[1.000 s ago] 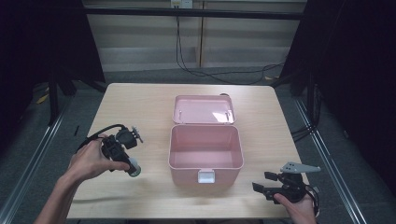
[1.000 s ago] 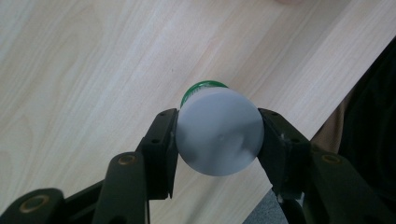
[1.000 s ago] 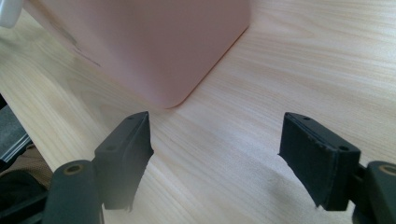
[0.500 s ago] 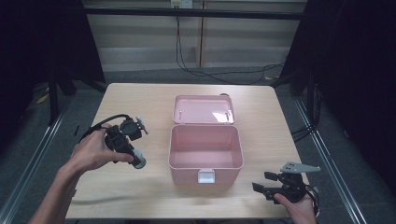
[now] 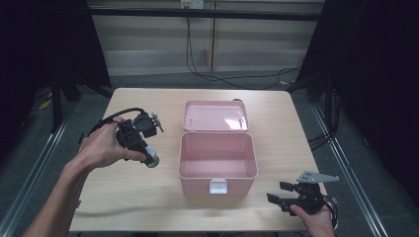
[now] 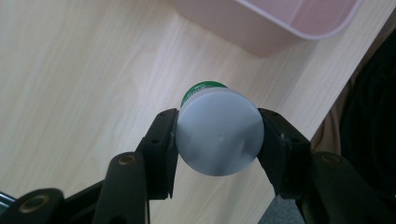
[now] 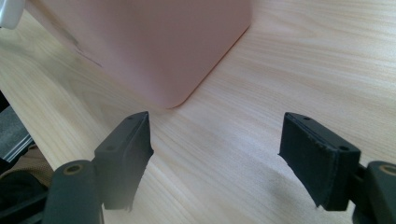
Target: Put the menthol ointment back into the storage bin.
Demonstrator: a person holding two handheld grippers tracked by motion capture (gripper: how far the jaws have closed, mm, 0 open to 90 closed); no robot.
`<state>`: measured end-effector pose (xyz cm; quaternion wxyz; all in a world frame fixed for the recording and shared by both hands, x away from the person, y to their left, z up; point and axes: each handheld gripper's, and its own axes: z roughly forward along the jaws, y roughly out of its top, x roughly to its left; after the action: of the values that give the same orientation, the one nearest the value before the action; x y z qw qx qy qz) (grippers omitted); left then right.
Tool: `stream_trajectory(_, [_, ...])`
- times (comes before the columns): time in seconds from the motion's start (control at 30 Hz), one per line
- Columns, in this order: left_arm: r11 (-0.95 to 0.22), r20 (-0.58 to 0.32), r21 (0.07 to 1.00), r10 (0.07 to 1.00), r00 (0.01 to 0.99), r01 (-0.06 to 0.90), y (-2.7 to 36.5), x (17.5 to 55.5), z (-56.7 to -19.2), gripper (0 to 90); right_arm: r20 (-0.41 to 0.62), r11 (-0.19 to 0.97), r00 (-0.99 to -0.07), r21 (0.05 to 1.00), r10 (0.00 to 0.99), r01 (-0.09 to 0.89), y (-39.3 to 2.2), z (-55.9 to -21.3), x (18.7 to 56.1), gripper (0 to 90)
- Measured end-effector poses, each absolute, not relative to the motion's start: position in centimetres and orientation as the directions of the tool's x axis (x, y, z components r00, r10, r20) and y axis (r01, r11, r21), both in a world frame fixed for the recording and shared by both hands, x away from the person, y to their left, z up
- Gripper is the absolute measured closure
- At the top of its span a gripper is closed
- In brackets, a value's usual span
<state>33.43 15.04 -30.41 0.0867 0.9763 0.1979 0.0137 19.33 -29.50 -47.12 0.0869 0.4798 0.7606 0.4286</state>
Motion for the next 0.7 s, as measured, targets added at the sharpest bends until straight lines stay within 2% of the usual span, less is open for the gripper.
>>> stream_trajectory(0.27, [-0.917,0.008,0.199,0.353,0.935,0.345,13.4,34.0,-28.5,51.0,0.277,0.175,-0.528,0.737,0.803,0.652,-29.5,-47.1,19.3,24.3])
stream_trajectory(0.7, [-0.949,0.057,0.231,0.232,0.971,0.213,9.1,34.2,-26.9,51.0,0.281,0.174,-0.532,0.739,0.798,0.651,-29.5,-47.1,19.3,24.1])
